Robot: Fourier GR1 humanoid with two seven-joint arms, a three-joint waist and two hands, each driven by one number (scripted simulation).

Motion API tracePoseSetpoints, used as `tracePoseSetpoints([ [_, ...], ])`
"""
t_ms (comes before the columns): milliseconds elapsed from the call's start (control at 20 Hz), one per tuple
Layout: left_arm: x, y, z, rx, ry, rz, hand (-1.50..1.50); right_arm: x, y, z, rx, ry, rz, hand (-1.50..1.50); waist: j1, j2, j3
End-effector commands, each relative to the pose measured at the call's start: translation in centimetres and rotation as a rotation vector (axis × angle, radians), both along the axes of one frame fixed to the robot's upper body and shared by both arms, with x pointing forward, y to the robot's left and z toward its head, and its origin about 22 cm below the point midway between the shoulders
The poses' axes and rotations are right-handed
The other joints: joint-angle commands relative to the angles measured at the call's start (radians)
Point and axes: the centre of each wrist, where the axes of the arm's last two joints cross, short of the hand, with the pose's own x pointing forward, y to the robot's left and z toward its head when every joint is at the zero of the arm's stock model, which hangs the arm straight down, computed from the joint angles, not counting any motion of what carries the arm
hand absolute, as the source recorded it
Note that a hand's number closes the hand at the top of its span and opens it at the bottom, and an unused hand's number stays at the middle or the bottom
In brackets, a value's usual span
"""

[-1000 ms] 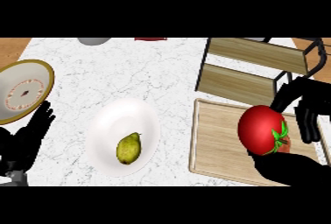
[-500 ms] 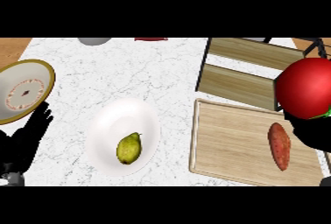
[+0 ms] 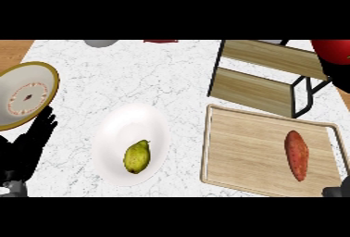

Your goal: Pick the tomato from the tray and place it in the tiered shelf

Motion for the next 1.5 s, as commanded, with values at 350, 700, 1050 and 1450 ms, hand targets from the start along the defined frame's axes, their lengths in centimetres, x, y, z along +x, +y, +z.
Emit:
tracePoseSetpoints([
  [350,0.4,0.1,-0.6,0.014,0.007,-0.006,0.00,6.1,-2.4,-1.8,-0.072,0.068,-0.139,1.50,0.002,0.004,0.001],
  [700,-0.3,0.4,-0.5,0.018,-0.012,-0.017,0.00,9.7,-5.3,-3.2,0.031,0.058,-0.152,1.50,0.008,0.004,0.001],
  [1050,1.0,-0.1,0.2,0.013,-0.010,-0.012,0.00,12.9,-7.1,-6.4,0.113,0.081,-0.284,1.50,0.011,0.006,0.001],
  [1450,-0.4,1.0,-0.2,0.000,0.001,-0.019,0.00,15.0,-10.0,-8.2,0.011,0.123,-0.227,-1.50,0.009,0.005,0.001],
])
